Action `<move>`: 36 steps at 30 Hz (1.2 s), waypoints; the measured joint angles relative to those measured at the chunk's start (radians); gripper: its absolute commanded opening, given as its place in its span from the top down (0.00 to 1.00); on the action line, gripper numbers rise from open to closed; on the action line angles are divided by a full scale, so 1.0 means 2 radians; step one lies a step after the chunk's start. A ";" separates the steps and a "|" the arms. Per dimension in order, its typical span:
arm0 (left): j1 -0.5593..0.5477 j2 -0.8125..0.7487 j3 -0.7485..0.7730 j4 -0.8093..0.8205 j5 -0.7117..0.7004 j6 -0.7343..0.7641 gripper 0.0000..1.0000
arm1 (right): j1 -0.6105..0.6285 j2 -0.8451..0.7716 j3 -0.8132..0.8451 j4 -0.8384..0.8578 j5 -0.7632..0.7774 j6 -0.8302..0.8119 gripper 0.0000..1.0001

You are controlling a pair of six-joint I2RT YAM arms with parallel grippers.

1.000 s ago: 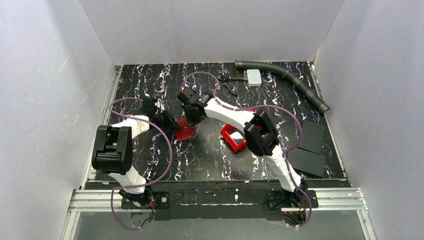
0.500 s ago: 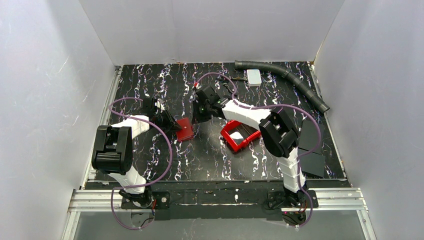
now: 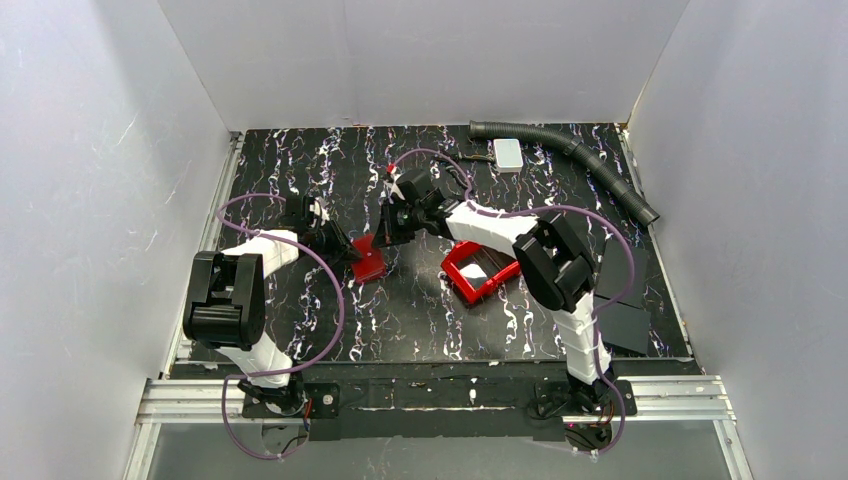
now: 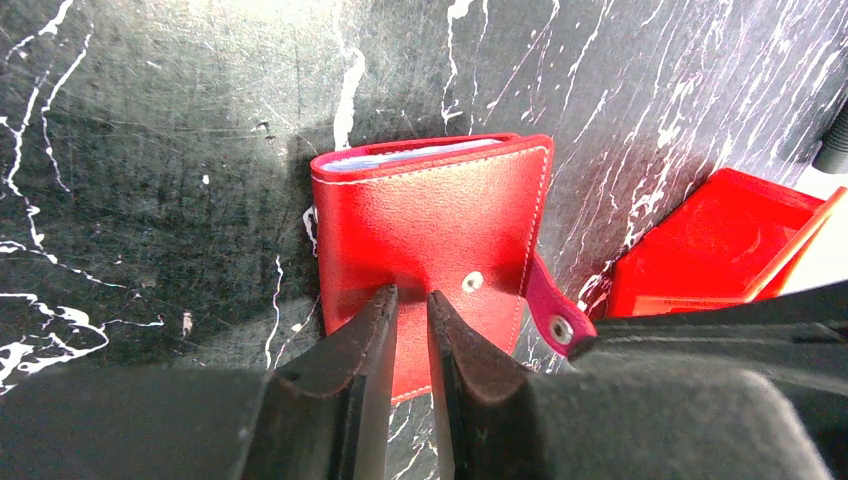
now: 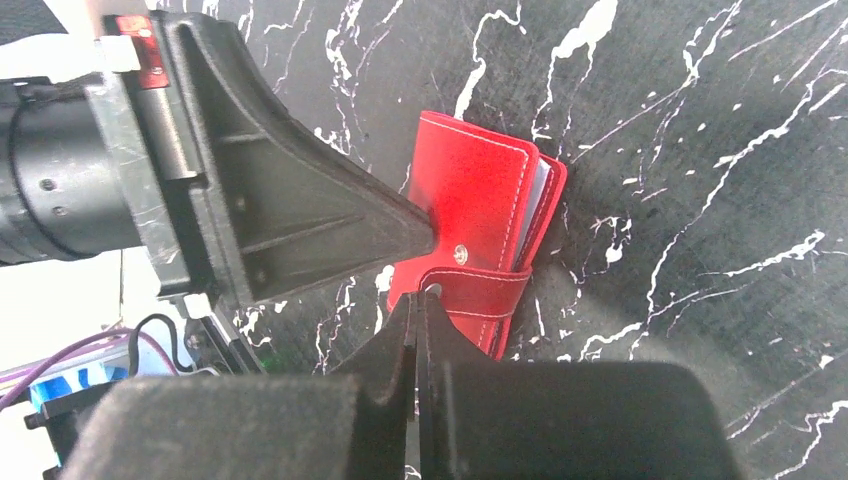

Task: Put the credit cards into the card holder
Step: Close the credit card at the center of the board.

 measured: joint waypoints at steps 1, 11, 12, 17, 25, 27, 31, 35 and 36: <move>0.000 0.000 0.000 0.000 0.000 0.000 0.83 | -0.001 0.004 0.000 0.003 -0.005 0.001 0.99; -0.001 0.000 0.000 -0.003 0.000 0.001 0.84 | -0.002 0.042 0.002 0.017 -0.036 0.012 0.99; -0.001 0.000 0.000 -0.003 0.000 0.001 0.84 | -0.002 0.044 0.003 0.017 -0.037 0.012 0.99; -0.001 0.000 0.000 -0.003 0.000 0.001 0.85 | -0.002 0.049 0.004 0.019 -0.039 0.013 0.99; -0.001 0.000 0.000 -0.003 0.000 0.002 0.85 | -0.005 0.049 0.004 0.021 -0.033 0.014 0.99; -0.001 0.000 0.000 -0.003 0.000 0.001 0.85 | -0.006 0.049 0.004 0.021 -0.032 0.014 0.99; -0.001 0.000 0.000 -0.003 0.000 0.002 0.85 | -0.008 0.049 0.004 0.021 -0.031 0.016 0.99; -0.001 0.000 0.000 -0.003 0.000 0.001 0.85 | -0.008 0.049 0.004 0.021 -0.029 0.018 0.99; -0.001 0.000 0.000 -0.003 0.000 0.002 0.85 | -0.008 0.049 0.005 0.020 -0.029 0.018 0.99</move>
